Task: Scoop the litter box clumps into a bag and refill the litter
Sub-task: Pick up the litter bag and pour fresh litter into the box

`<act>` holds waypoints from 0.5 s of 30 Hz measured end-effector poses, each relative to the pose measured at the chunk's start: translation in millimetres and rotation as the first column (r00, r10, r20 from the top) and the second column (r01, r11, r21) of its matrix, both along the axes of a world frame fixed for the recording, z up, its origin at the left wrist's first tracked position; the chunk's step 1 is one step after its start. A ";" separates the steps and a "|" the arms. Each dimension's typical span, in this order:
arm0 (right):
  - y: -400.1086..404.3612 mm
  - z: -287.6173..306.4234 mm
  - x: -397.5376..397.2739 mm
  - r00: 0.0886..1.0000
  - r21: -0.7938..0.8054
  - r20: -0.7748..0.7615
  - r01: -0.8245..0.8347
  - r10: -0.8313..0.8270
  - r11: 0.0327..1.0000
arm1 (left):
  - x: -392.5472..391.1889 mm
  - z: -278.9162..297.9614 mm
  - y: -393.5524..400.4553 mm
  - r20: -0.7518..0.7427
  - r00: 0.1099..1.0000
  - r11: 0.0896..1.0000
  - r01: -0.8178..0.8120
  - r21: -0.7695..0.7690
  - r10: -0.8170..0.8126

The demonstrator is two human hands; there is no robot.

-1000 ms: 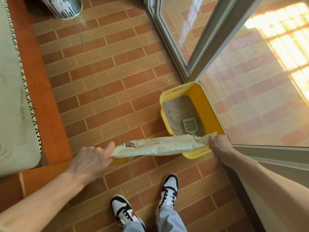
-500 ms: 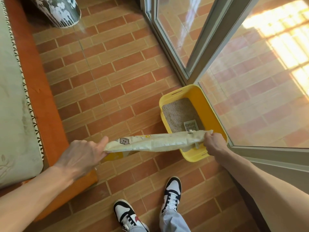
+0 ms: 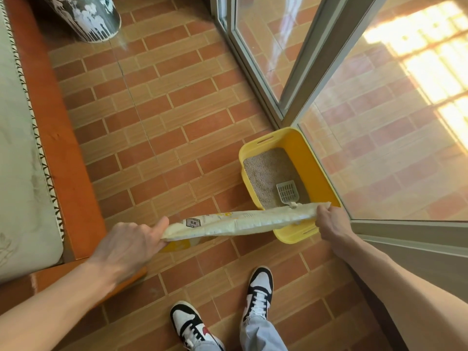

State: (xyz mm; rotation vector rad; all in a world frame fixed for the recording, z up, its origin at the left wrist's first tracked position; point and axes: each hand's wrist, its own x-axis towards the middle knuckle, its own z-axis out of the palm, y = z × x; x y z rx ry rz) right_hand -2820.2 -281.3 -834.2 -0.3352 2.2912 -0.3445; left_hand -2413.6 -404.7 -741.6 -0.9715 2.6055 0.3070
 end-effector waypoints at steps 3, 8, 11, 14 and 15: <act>5.9 0.1 2.3 1.000 0.023 -0.011 0.001 -0.001 1.000 | -1.0 -0.9 4.5 0.008 1.000 1.000 0.015 -0.007 -0.015; 11.3 7.2 -2.0 0.997 0.056 -0.035 -0.063 0.065 0.996 | -2.1 -4.3 13.0 -0.001 1.000 1.000 0.013 -0.007 -0.013; 10.8 9.7 -7.6 0.995 0.059 -0.059 -0.080 0.083 0.995 | -8.0 -6.0 15.9 -0.012 1.000 1.000 -0.010 -0.004 0.010; 11.4 11.9 -11.9 0.993 0.075 -0.054 -0.097 0.101 0.992 | -15.9 -6.8 14.8 -0.009 1.000 1.000 -0.002 0.001 0.002; 11.2 13.8 -12.6 0.994 0.072 -0.046 -0.092 0.095 0.993 | -17.1 -7.3 14.3 -0.006 1.000 1.000 -0.004 0.002 0.004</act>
